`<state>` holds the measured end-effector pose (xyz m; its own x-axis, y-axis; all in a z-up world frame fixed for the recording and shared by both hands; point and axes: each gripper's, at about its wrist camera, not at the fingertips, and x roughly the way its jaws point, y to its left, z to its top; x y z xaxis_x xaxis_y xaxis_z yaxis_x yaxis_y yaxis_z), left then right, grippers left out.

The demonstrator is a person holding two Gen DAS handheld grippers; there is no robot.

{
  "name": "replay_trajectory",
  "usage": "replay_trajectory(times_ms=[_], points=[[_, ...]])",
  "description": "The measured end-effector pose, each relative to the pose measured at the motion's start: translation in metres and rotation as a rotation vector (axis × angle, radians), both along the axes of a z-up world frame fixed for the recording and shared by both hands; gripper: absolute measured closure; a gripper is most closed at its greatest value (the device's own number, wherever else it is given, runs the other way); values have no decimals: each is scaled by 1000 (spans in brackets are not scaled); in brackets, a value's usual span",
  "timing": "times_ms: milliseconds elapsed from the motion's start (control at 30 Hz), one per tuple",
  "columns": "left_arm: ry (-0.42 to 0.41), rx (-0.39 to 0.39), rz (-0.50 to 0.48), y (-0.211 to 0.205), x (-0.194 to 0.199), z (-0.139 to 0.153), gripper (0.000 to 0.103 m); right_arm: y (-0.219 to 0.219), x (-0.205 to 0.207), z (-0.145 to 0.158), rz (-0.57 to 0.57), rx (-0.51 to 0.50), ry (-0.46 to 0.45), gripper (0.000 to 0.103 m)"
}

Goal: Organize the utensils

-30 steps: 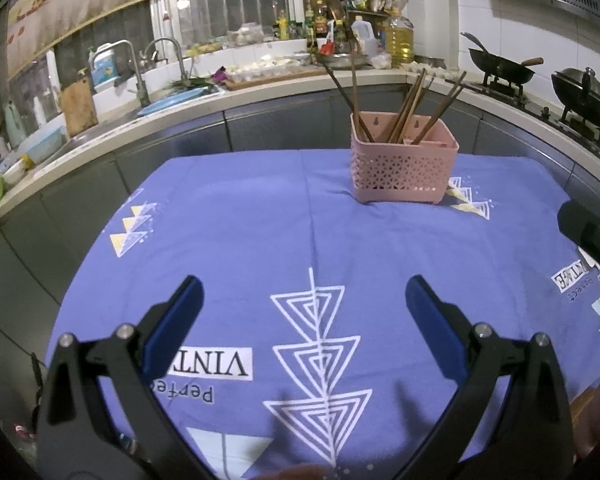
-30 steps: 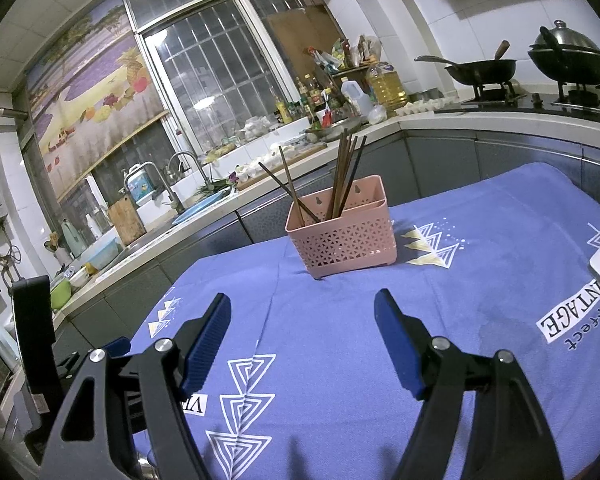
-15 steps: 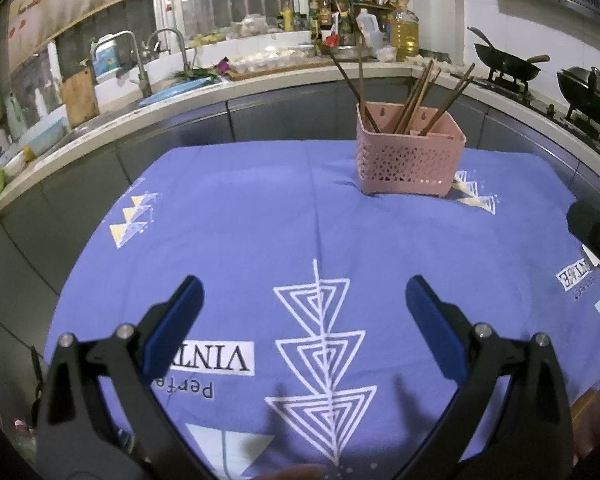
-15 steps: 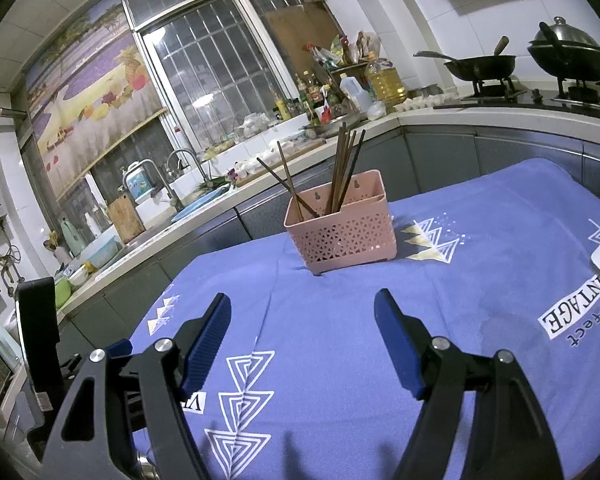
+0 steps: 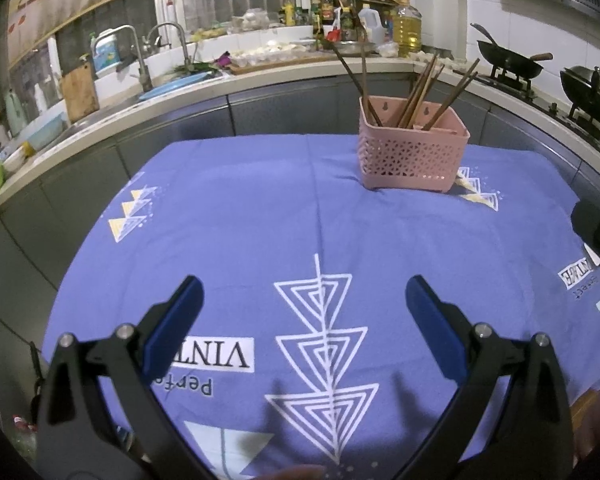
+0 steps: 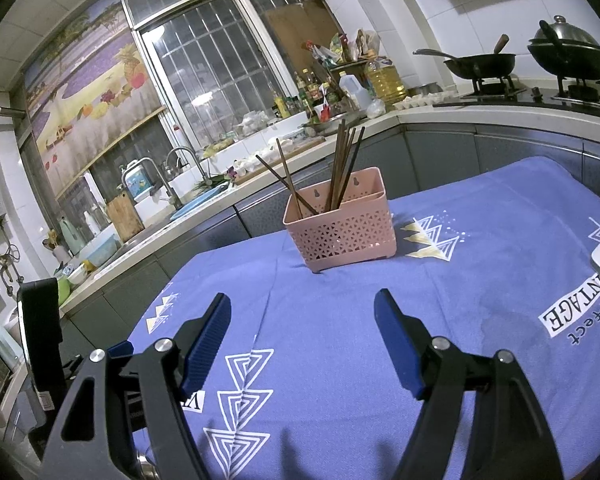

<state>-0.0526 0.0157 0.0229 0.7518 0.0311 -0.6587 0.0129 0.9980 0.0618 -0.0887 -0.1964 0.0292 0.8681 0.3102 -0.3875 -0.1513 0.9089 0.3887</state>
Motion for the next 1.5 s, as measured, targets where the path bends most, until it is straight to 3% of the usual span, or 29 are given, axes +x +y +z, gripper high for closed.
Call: replay_trajectory(times_ms=[1000, 1233, 1500], points=[[28, 54, 21, -5, 3, -13, 6, 8, -6, -20, 3, -7, 25, 29], [65, 17, -8, -3, 9, -24, 6, 11, -2, -33, -13, -36, 83, 29], [40, -8, -40, -6, 11, -16, 6, 7, 5, -31, -32, -53, 117, 26]])
